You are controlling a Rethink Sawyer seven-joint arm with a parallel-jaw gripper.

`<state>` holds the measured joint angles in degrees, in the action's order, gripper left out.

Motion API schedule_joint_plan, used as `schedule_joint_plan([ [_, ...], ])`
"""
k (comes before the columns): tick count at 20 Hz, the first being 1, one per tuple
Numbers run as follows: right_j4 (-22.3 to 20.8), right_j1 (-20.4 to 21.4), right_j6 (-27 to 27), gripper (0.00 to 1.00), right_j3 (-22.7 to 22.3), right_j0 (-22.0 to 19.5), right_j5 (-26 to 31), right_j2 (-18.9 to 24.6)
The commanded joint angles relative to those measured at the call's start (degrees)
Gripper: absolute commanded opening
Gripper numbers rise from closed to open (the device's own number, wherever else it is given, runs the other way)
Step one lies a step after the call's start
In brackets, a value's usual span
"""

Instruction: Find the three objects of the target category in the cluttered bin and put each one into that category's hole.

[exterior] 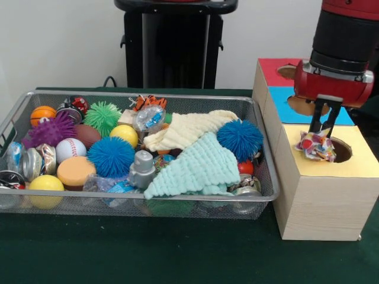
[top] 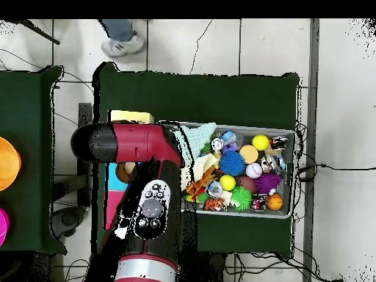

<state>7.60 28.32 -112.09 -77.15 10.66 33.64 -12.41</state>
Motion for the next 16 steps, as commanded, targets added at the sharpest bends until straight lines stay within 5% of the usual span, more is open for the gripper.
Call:
schedule_joint_plan([
  [1, 1.2, -5.3, -16.4, 0.00, -4.3, 3.1, -1.1, -0.9],
  [16, 4.3, -5.5, -13.7, 0.00, -2.0, 2.8, 0.9, -1.0],
])
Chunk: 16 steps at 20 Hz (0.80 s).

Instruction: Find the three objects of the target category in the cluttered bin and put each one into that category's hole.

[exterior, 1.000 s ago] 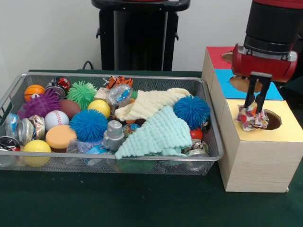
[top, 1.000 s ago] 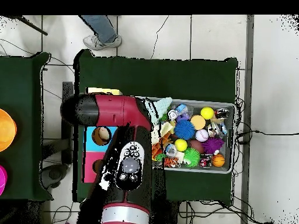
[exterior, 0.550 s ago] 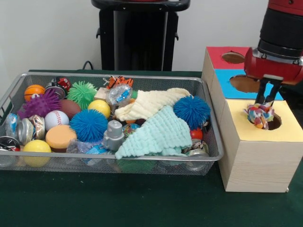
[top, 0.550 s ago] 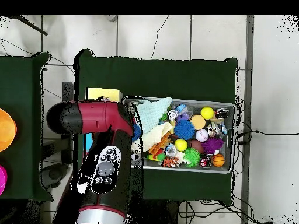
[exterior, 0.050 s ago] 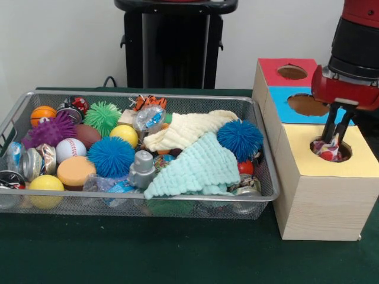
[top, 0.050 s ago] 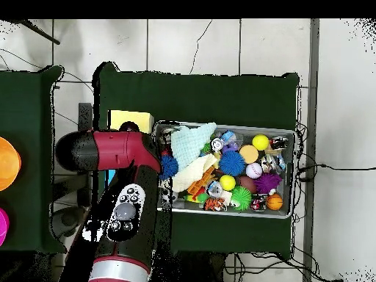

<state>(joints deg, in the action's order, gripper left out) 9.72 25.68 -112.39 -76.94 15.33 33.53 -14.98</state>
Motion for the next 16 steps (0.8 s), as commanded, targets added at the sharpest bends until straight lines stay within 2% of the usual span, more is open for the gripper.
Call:
schedule_joint_plan([
  [1, 2.2, -3.1, -13.3, 0.00, -2.1, -1.8, 0.9, 1.5],
  [2, 2.1, -3.1, -12.9, 0.00, -2.2, -1.9, 0.2, 1.6],
  [3, 1.9, -2.5, -12.3, 1.00, -3.4, -2.3, -3.7, 2.3],
  [6, 1.7, -2.4, -11.4, 1.00, -3.5, -3.0, -5.1, 3.0],
  [7, 1.8, -2.9, -11.5, 1.00, -2.1, -2.7, -1.5, 2.0],
  [16, 3.0, -5.2, -10.8, 1.00, 2.9, -4.4, 1.7, 1.8],
])
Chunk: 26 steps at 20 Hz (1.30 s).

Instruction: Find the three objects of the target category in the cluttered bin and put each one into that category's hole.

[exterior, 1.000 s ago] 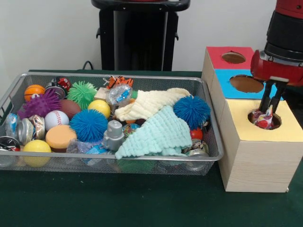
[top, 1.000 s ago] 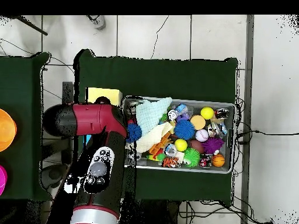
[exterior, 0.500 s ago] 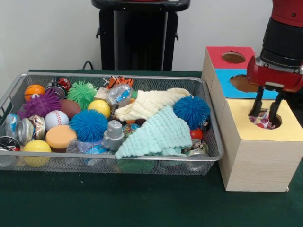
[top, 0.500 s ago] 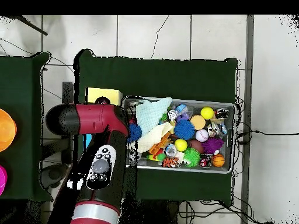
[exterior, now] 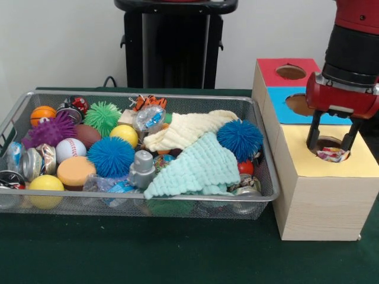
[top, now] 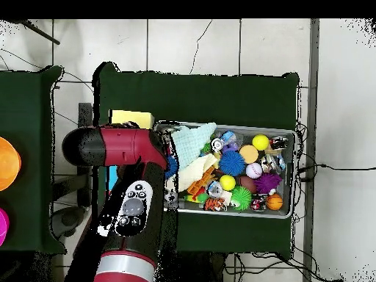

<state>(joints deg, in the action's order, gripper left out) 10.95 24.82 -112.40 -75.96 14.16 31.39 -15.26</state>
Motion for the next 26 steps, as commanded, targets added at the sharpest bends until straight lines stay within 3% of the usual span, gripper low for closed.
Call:
schedule_joint_plan([
  [1, 1.8, -4.5, -10.5, 1.00, 2.8, -3.6, 4.8, 2.0],
  [6, 1.8, -1.3, -8.1, 1.00, 3.6, -5.3, 10.3, 2.4],
  [11, 1.6, 5.0, -5.8, 1.00, 4.9, -6.3, 22.0, 1.8],
  [14, 1.2, 6.6, -4.7, 1.00, 5.8, -7.4, 25.7, 2.0],
  [18, 0.4, 6.7, -3.4, 1.00, 8.1, -9.2, 28.6, 2.9],
  [26, -1.5, 2.9, -2.8, 1.00, 16.9, -12.1, 33.9, 3.8],
])
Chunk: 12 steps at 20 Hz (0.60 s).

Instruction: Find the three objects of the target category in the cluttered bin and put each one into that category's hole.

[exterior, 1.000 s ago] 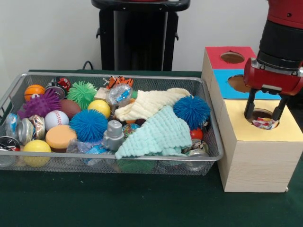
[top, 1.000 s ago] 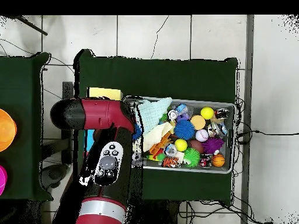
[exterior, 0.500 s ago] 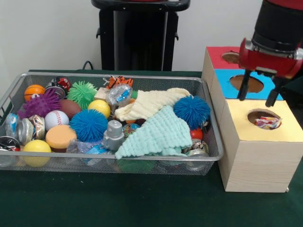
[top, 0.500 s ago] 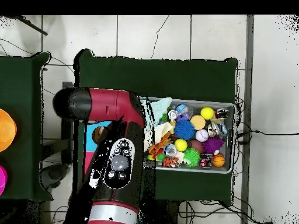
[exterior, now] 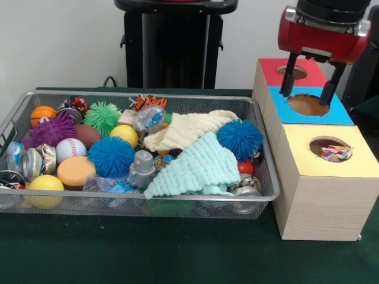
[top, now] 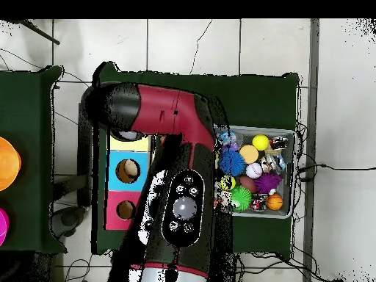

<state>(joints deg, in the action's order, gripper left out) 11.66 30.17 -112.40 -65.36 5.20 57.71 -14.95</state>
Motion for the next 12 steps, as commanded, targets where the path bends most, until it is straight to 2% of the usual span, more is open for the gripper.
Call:
schedule_joint_plan([
  [1, -2.4, -2.5, -2.7, 1.00, 5.7, -3.2, 6.6, 3.6],
  [4, -2.5, -3.3, -2.6, 1.00, 5.9, -3.7, 5.4, 4.0],
  [5, -2.4, -2.8, -3.5, 1.00, 4.5, -3.2, 4.2, 3.9],
  [10, -1.9, -4.5, -7.8, 1.00, 5.0, -1.4, 0.9, 3.6],
  [11, -1.8, -4.2, -8.0, 1.00, 4.1, -1.1, -1.3, 3.6],
  [12, -1.8, -3.9, -8.2, 0.00, 3.3, -0.8, -3.5, 3.5],
])
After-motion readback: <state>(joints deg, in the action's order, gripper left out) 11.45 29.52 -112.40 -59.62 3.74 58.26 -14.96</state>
